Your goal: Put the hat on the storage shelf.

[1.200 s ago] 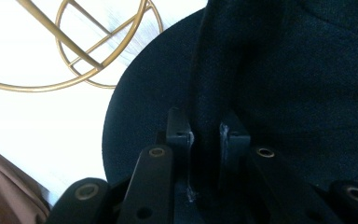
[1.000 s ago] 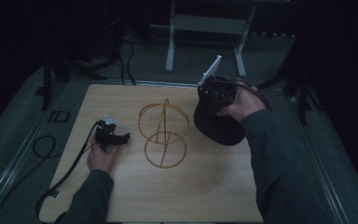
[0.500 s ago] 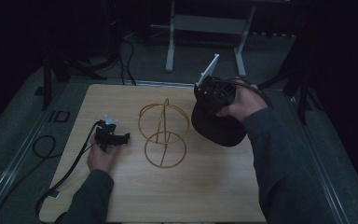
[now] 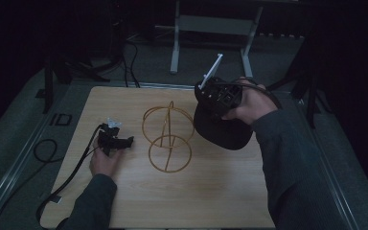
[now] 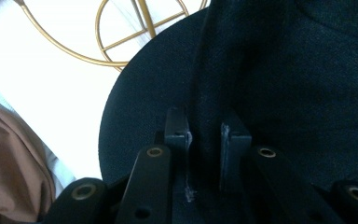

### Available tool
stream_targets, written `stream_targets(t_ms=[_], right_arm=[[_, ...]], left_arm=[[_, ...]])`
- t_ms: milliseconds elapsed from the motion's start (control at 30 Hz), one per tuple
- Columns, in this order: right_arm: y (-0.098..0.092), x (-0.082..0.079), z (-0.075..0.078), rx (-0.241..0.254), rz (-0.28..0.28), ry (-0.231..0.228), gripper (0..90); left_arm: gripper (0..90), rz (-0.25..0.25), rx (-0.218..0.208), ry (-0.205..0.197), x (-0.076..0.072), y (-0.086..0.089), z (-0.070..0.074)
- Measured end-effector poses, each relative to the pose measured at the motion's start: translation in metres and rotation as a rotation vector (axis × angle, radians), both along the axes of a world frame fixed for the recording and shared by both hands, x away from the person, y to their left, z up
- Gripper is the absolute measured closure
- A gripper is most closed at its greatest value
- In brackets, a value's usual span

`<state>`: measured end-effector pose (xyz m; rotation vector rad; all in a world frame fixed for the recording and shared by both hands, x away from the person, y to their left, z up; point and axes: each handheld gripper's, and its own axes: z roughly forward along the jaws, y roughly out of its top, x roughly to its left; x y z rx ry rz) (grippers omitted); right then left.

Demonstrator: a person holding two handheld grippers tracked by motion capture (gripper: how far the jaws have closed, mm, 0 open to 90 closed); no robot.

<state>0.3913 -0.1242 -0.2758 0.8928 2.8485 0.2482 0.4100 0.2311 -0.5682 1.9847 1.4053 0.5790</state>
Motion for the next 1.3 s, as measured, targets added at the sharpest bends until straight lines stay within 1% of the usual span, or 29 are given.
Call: stream_targets(t_ms=[133, 200, 500, 733, 833, 967, 1067, 1300], right_arm=[[0.005, -0.004, 0.003, -0.013, 0.026, -0.013, 78.2], [0.007, -0.006, 0.005, -0.016, 0.05, -0.016, 78.2], [0.017, -0.016, 0.013, -0.018, 0.094, -0.047, 78.1], [0.022, -0.021, 0.017, -0.019, 0.12, -0.048, 78.1], [0.026, -0.024, 0.018, -0.013, 0.139, -0.05, 78.1], [0.03, -0.025, 0.02, -0.009, 0.15, -0.05, 78.1], [0.035, -0.027, 0.022, -0.011, 0.177, -0.05, 78.0], [0.05, -0.03, 0.023, -0.006, 0.208, -0.041, 78.0]], left_arm=[[14.3, 0.0, 0.0, 0.0, 0.0, 0.0, 0.0], [14.3, 0.0, 0.0, 0.0, 0.0, 0.0, 0.0], [14.3, 0.0, 0.0, 0.0, 0.0, 0.0, 0.0], [14.3, 0.0, 0.0, 0.0, 0.0, 0.0, 0.0], [14.3, 0.0, 0.0, 0.0, 0.0, 0.0, 0.0], [14.3, 0.0, 0.0, 0.0, 0.0, 0.0, 0.0], [14.3, 0.0, 0.0, 0.0, 0.0, 0.0, 0.0], [14.3, 0.0, 0.0, 0.0, 0.0, 0.0, 0.0]])
